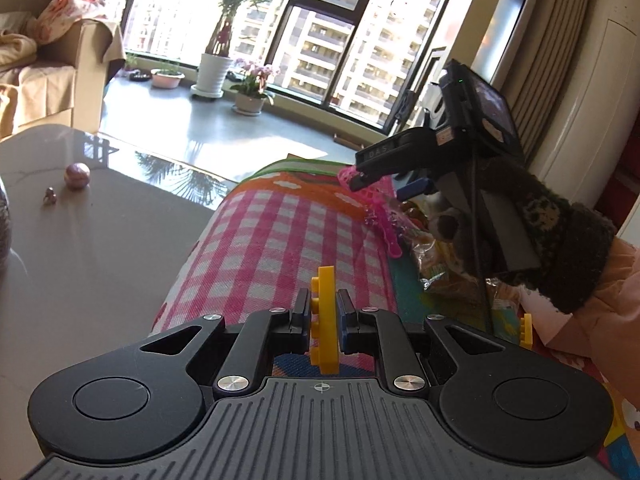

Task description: Organize objects

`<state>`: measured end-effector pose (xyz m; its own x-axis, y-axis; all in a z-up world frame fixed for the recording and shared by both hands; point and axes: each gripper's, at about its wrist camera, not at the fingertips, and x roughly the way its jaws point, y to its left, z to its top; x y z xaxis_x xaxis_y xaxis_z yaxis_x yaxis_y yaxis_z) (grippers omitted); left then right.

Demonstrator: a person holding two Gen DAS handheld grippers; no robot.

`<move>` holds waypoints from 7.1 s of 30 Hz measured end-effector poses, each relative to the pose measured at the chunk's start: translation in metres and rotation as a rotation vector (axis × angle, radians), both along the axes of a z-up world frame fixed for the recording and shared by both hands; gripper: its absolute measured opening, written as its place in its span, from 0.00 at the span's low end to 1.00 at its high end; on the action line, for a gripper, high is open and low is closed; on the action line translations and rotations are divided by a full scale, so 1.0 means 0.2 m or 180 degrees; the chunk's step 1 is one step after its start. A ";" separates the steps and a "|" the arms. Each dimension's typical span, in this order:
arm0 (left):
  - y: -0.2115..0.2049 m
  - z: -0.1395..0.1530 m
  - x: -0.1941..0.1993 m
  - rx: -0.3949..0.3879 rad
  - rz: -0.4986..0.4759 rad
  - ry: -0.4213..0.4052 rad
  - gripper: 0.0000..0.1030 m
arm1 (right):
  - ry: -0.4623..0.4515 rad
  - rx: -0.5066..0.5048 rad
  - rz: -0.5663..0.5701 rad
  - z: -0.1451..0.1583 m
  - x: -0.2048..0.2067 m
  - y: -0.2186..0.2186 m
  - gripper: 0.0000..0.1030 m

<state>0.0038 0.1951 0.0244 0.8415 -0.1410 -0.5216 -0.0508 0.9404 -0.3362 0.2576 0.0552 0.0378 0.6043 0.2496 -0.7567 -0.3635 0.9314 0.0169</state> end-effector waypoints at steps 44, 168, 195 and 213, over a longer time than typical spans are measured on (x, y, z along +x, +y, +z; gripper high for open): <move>-0.11 -0.03 0.01 -0.0274 -0.0302 0.0018 0.15 | 0.1112 -0.0050 0.0512 0.05 -0.46 -0.26 0.69; -1.23 0.32 0.27 0.0047 -0.1084 -0.0497 0.23 | -0.0707 0.0419 -0.0547 0.27 -1.82 -1.66 0.52; -1.16 0.01 -0.21 0.0682 -0.1476 -0.0041 0.23 | -0.0886 0.0430 -0.1247 -0.09 -1.70 -1.46 1.00; -1.34 -0.14 0.07 0.0882 -0.1395 0.0191 0.20 | -0.0851 0.0398 -0.1244 -0.11 -1.66 -1.47 1.00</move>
